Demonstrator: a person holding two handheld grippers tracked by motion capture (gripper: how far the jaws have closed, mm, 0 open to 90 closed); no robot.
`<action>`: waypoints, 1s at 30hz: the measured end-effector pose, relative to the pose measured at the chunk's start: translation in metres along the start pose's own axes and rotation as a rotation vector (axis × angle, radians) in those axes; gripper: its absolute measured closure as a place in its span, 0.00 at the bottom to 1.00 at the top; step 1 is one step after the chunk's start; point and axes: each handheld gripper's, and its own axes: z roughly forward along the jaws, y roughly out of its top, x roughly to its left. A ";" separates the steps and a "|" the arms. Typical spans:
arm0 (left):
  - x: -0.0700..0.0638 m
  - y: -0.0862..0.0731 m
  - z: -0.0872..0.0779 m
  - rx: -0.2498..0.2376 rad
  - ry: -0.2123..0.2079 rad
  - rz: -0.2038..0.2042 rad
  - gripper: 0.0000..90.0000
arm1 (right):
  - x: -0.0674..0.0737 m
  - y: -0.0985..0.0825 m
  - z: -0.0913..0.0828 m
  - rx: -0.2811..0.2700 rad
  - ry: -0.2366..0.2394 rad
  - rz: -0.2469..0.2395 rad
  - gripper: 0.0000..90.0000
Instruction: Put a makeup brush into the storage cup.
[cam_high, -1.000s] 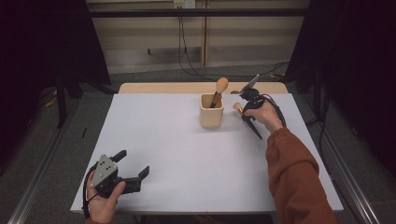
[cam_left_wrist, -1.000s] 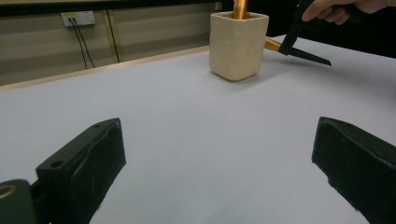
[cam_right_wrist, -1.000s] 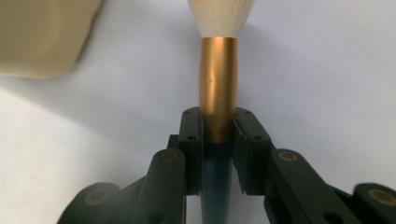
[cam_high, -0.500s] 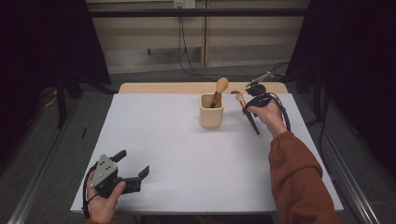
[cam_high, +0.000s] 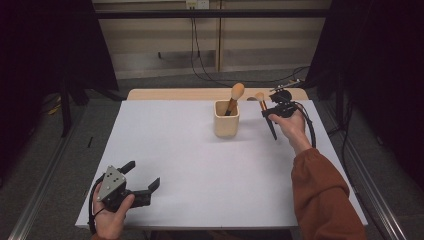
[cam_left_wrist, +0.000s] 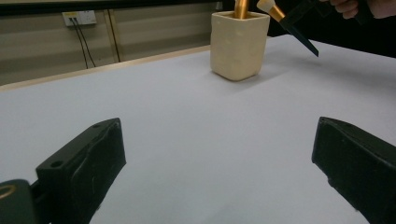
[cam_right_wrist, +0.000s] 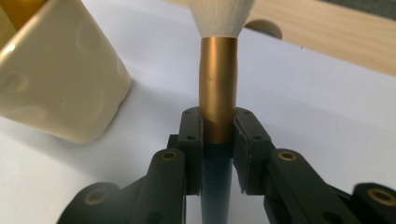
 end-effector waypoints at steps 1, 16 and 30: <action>0.000 0.000 0.000 0.001 0.001 0.000 0.03 | 0.000 -0.001 -0.001 -0.018 0.003 0.002 0.83; 0.000 0.000 0.000 -0.003 0.002 -0.003 0.03 | -0.006 -0.019 -0.009 -0.248 0.058 -0.008 0.83; -0.001 0.000 0.000 -0.003 0.005 -0.002 0.03 | -0.009 -0.038 -0.013 -0.402 0.121 -0.014 0.83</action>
